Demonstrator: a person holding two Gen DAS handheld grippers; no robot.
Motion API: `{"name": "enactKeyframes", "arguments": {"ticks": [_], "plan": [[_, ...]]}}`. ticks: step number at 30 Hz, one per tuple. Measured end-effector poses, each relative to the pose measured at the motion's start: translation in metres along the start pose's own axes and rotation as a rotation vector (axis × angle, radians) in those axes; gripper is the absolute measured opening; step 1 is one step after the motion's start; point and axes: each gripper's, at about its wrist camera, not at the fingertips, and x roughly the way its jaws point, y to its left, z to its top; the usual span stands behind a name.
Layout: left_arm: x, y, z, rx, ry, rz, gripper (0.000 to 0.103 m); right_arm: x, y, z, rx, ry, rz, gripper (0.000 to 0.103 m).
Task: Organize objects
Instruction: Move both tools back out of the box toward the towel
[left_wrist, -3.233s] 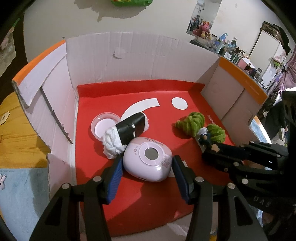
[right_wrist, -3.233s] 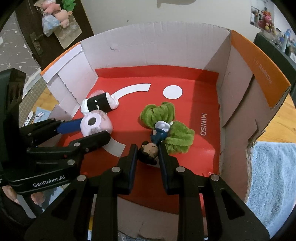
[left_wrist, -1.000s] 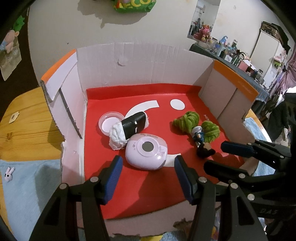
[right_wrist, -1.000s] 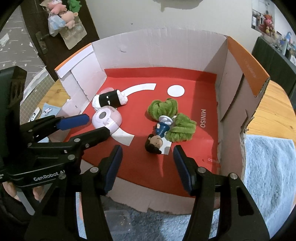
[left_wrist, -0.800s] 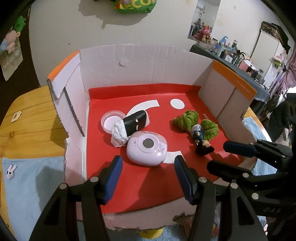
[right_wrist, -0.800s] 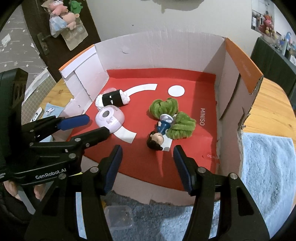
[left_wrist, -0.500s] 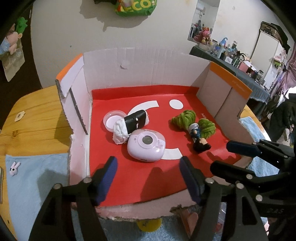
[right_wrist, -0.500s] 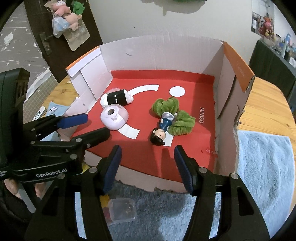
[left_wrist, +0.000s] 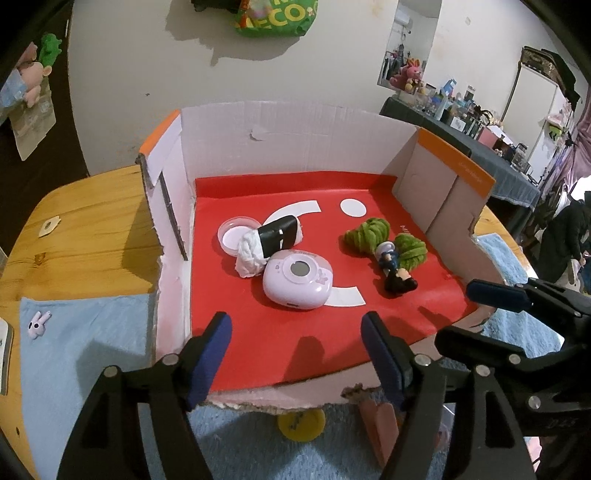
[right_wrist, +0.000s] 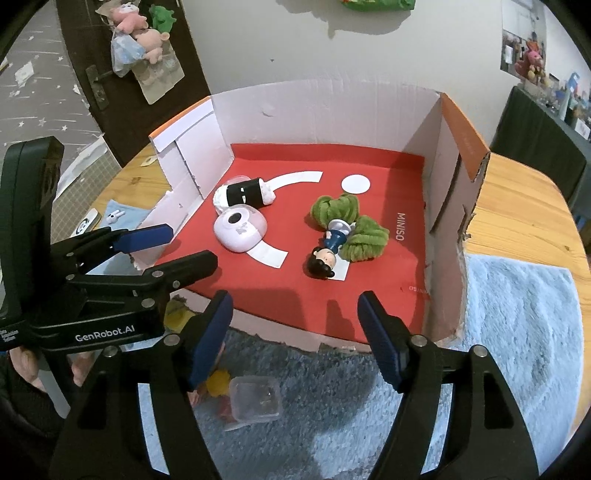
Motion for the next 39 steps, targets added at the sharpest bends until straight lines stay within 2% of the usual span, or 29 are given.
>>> {"name": "enactKeyframes", "arguments": {"ticks": [9,29,39], "plan": [[-0.011,-0.002,-0.005,0.003,-0.023,0.008,0.085,-0.01,0.005,-0.006,-0.003,-0.016,-0.001,0.075],[-0.031,0.0,-0.018,-0.007,-0.045,0.009,0.085,-0.032,0.019,-0.019,-0.018,-0.04,-0.001,0.076],[-0.039,-0.001,-0.025,-0.008,-0.055,0.013,0.088,-0.037,0.025,-0.026,-0.023,-0.044,0.001,0.076]]}}
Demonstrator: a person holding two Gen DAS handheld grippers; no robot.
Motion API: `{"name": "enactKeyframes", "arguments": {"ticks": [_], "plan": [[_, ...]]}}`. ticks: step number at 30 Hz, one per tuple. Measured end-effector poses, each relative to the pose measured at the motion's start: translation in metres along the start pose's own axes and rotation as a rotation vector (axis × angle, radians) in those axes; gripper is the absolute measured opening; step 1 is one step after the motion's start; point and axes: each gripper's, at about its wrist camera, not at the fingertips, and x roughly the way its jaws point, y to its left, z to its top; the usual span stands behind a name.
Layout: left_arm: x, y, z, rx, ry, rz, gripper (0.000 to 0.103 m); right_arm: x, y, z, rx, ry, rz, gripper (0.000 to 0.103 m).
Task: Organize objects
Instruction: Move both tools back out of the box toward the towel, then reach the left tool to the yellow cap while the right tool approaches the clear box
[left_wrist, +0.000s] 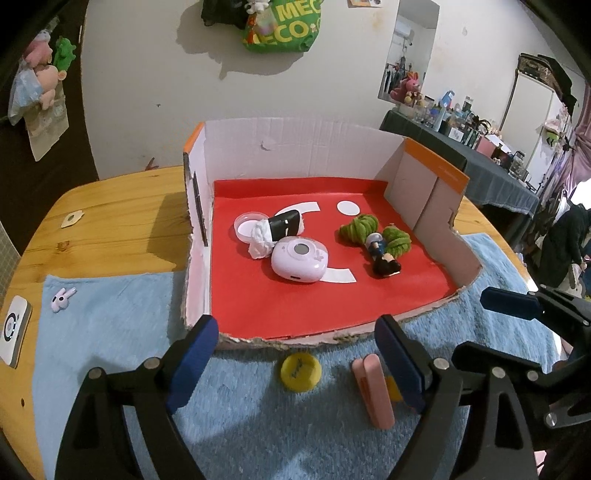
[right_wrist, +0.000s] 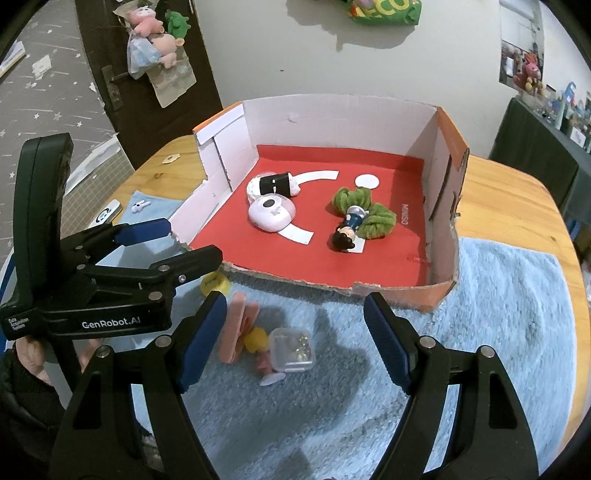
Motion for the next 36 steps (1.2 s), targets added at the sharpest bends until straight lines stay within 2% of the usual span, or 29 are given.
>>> {"name": "enactKeyframes", "arguments": {"ticks": [21,30,36], "plan": [[-0.009,0.0,-0.023,0.005,0.0,-0.004,0.088,-0.005,0.006,-0.025,0.008,0.008,-0.006,0.075],[-0.005,-0.002,-0.029,0.008,0.022,-0.022,0.076,-0.001,0.004,-0.031,0.012,0.022,-0.01,0.055],[0.0,-0.002,-0.032,0.012,0.041,-0.035,0.069,0.005,0.003,-0.036,0.014,0.037,-0.004,0.051]]}}
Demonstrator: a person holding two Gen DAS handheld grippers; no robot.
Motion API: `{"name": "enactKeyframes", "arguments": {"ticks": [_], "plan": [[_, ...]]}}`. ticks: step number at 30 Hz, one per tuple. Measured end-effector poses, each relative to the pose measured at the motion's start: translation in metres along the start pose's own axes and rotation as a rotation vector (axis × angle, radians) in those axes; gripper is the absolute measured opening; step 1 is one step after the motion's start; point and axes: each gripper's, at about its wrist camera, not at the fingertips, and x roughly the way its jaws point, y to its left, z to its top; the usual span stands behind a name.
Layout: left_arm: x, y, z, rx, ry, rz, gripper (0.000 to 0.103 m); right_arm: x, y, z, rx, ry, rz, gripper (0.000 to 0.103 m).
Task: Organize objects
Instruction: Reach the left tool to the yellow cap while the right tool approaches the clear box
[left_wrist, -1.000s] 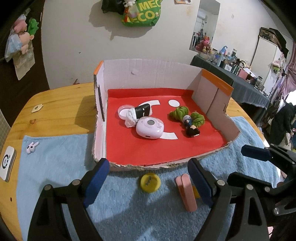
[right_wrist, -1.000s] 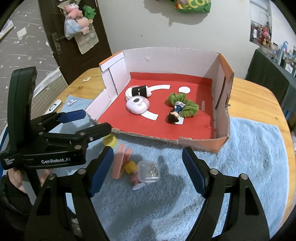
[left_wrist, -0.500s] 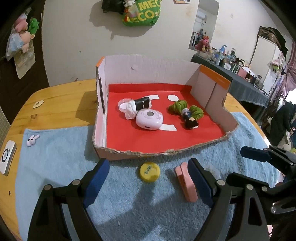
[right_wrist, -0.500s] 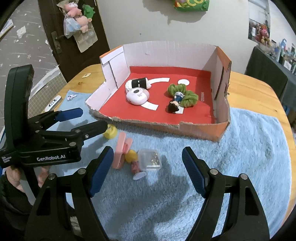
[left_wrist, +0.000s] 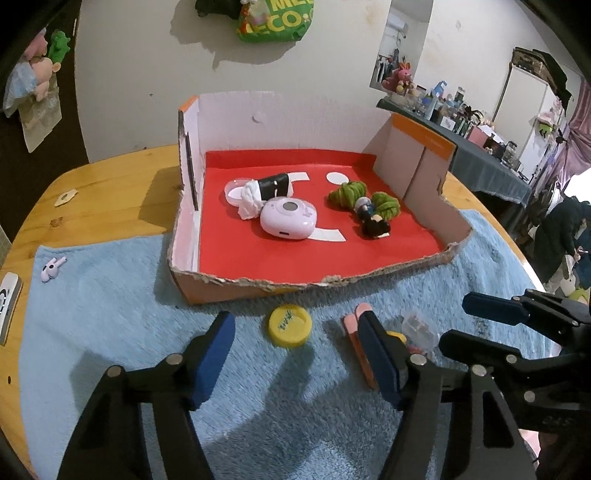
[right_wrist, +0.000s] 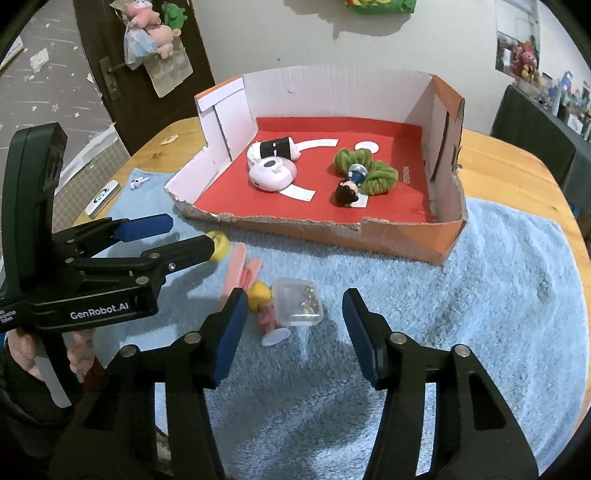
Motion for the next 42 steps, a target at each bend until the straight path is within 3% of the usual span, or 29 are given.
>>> {"name": "enactKeyframes", "arguments": {"ticks": [19,28,30,36,42], "plan": [[0.02,0.0,-0.002,0.006,0.048,-0.015,0.053,0.019,-0.007,-0.001,0.005,0.034,0.003,0.043],[0.029,-0.001,-0.001,0.008,0.065,-0.023,0.052,0.029,-0.011,-0.001,0.014,0.057,0.013,0.041],[0.031,-0.001,-0.001,0.008,0.069,-0.026,0.047,0.031,-0.012,-0.001,0.017,0.06,0.017,0.04],[0.034,0.0,0.0,0.007,0.07,-0.032,0.046,0.034,-0.014,0.0,0.024,0.064,0.029,0.034],[0.035,0.001,0.001,0.008,0.069,-0.035,0.033,0.036,-0.016,0.001,0.029,0.068,0.039,0.033]]}}
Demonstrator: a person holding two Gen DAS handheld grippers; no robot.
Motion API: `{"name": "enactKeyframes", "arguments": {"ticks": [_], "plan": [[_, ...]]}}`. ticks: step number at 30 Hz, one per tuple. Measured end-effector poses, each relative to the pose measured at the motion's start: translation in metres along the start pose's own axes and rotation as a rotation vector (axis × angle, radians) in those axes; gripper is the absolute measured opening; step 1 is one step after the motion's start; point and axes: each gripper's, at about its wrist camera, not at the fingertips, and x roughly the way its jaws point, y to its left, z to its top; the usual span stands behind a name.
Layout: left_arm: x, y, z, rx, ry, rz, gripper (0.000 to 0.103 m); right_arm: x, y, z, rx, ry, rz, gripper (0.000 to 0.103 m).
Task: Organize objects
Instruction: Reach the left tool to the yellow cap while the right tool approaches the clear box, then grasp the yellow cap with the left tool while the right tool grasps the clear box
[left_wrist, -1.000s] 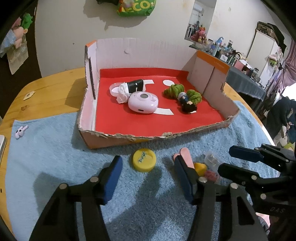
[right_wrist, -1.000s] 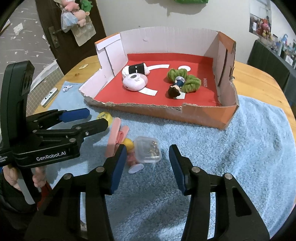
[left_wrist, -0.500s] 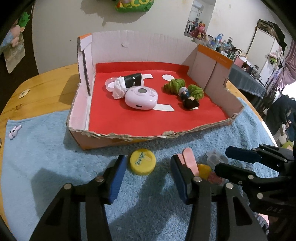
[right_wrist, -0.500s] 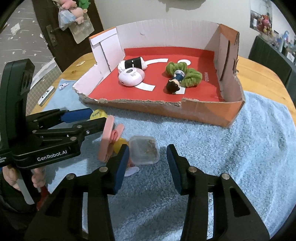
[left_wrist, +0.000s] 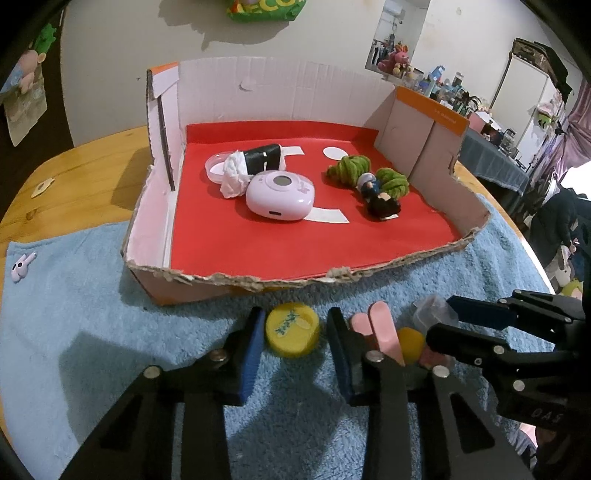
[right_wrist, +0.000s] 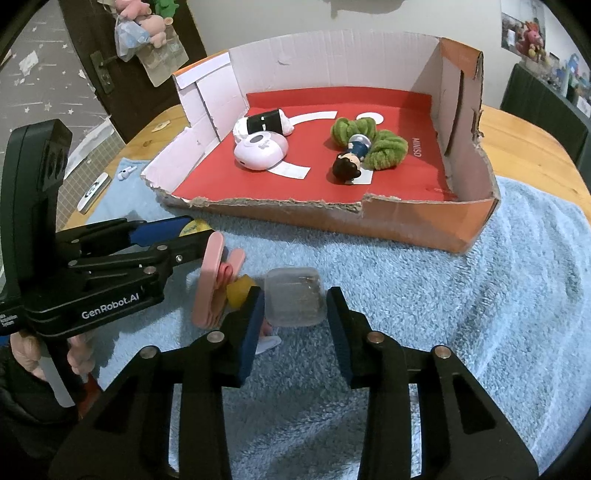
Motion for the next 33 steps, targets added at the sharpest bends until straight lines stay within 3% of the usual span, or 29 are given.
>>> {"name": "enactKeyframes", "arguments": {"ticks": [33], "plan": [[-0.025,-0.002,-0.009,-0.009,-0.045,-0.01,0.031,-0.026,0.019,-0.007,-0.031,-0.055,0.005,0.033]]}}
